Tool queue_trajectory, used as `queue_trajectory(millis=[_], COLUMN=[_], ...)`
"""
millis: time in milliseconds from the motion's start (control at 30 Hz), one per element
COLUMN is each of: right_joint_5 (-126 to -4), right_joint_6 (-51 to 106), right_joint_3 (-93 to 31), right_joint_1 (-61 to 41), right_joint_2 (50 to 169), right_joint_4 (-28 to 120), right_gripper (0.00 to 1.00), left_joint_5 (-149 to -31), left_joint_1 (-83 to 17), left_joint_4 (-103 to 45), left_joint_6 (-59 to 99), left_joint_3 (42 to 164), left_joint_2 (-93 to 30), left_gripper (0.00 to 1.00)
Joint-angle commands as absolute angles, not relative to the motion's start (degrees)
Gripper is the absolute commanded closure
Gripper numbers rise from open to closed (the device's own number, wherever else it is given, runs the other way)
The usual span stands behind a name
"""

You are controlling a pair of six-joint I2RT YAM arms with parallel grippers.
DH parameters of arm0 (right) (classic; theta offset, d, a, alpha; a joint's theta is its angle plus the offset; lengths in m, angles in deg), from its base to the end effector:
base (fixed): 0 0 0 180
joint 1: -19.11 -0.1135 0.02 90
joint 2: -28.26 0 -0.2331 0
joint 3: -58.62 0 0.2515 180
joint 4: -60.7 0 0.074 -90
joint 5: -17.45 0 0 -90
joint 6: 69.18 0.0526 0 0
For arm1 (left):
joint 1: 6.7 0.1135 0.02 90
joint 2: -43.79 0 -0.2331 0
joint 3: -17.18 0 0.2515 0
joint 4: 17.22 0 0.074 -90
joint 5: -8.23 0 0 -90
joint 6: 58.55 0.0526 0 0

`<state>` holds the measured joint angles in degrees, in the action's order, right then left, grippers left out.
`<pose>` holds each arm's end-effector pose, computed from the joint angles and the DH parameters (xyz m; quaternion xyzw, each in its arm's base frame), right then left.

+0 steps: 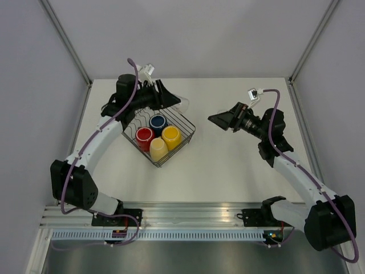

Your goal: Unload the cups from the dish rack

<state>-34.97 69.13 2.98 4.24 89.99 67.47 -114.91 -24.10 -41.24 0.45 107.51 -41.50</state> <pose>0.2579 0.1017 0.2935 -0.0280 0.7032 0.5456 0.4550 0.3378 -0.1360 0.3295 0.0721 0.7943 -0.4400 0.4126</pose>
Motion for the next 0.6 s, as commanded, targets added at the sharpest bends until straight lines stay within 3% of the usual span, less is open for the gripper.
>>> queue_trajectory(millis=[0,233,567], right_joint_5=[-35.1,-36.3,-37.4], right_joint_6=[71.9,70.9,70.7], right_joint_3=[2.7,2.8,1.7], right_joint_1=[-0.2,-8.8,-13.4], right_joint_2=[92.8,95.0,95.5], right_joint_4=[79.7,89.2,92.1], right_gripper=[0.02,0.08,0.28], left_joint_5=[-116.4,-116.4,-116.0], left_joint_1=[-26.0,-28.1,-30.3], left_joint_4=[-26.3,-11.5,0.0], left_joint_6=[-9.0,-23.5,-37.1], left_joint_3=[101.4,85.5,75.7], left_joint_2=[-33.4,-25.0,-17.6], left_gripper=[0.98,0.98,0.98])
